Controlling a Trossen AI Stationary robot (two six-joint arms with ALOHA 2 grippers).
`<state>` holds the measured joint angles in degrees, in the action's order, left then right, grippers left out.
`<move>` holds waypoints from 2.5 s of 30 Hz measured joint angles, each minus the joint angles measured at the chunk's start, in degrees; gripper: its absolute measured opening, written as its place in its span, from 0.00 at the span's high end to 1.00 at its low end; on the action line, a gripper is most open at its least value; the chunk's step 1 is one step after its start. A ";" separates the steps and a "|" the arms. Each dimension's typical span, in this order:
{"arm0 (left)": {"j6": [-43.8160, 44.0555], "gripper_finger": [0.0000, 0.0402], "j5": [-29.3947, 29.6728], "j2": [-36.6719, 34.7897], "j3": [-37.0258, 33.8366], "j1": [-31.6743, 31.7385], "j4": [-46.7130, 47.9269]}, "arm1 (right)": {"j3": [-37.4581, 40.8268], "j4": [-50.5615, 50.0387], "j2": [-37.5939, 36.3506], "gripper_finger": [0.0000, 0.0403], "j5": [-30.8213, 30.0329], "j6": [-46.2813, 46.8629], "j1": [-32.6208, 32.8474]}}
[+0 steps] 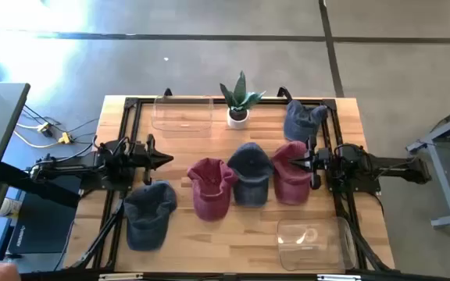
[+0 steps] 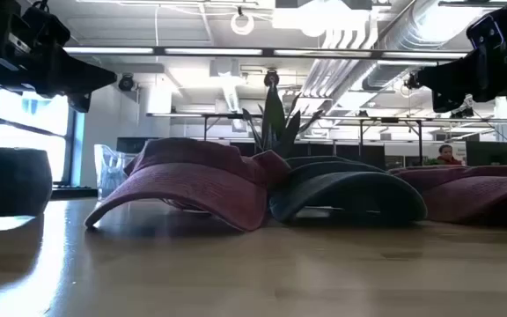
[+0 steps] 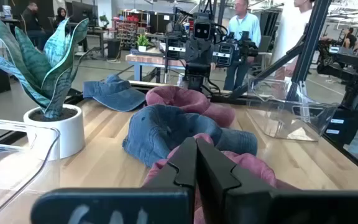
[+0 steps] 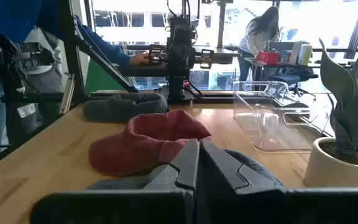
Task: Pick & Place hat
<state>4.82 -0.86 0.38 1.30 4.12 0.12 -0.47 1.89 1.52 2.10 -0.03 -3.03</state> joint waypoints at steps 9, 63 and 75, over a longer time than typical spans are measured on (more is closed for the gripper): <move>0.00 1.00 0.01 0.00 0.00 -0.01 0.00 | 0.00 0.00 0.00 0.97 -0.01 0.00 0.00; -4.10 1.00 2.21 -0.02 0.00 -0.02 -5.38 | -0.01 0.00 0.02 0.97 -0.01 0.02 0.01; 40.14 1.00 15.79 0.59 0.02 -0.02 -35.62 | 0.00 0.00 0.02 0.97 -0.01 0.01 0.00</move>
<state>44.96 14.93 0.97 1.32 4.10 -35.50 -0.47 1.89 1.54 2.09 -0.03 -3.03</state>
